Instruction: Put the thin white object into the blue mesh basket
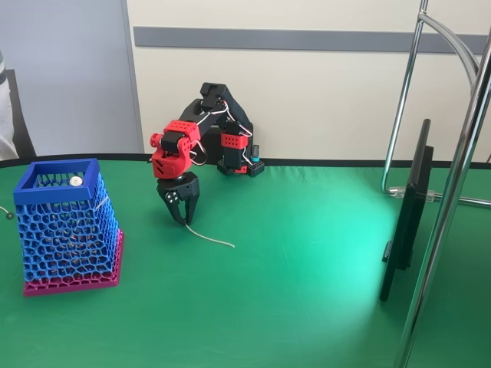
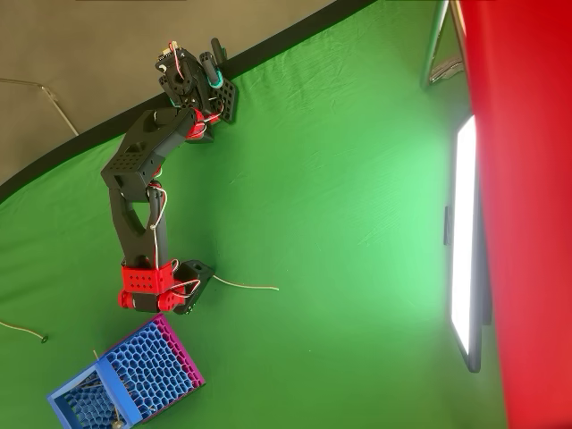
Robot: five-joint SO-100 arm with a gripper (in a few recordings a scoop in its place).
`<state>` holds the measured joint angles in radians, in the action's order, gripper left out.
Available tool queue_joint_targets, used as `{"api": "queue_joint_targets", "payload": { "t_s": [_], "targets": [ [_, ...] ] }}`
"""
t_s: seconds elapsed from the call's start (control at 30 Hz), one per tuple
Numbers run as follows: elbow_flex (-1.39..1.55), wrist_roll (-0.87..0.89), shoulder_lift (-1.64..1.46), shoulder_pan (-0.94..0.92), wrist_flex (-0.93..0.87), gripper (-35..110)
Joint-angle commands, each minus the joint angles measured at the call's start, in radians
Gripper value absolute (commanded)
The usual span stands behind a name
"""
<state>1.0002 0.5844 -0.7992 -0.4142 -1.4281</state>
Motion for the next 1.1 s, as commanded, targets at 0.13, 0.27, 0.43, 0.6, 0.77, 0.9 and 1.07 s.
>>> {"api": "queue_joint_targets", "payload": {
  "t_s": [0.13, 0.27, 0.43, 0.6, 0.77, 0.9, 1.07],
  "targets": [
    [0.005, 0.008, -0.014, 0.005, -0.009, 7],
    [0.005, 0.006, -0.017, 0.005, -0.009, 7],
    [0.011, 0.008, -0.025, 0.006, -0.009, 7],
    [0.014, 0.003, -0.052, 0.009, -0.009, 8],
    [0.017, 0.000, -0.097, 0.009, -0.018, 8],
    [0.012, -0.005, -0.124, 0.009, -0.037, 8],
    [0.014, -0.005, -0.140, 0.009, -0.040, 8]
  ]
}}
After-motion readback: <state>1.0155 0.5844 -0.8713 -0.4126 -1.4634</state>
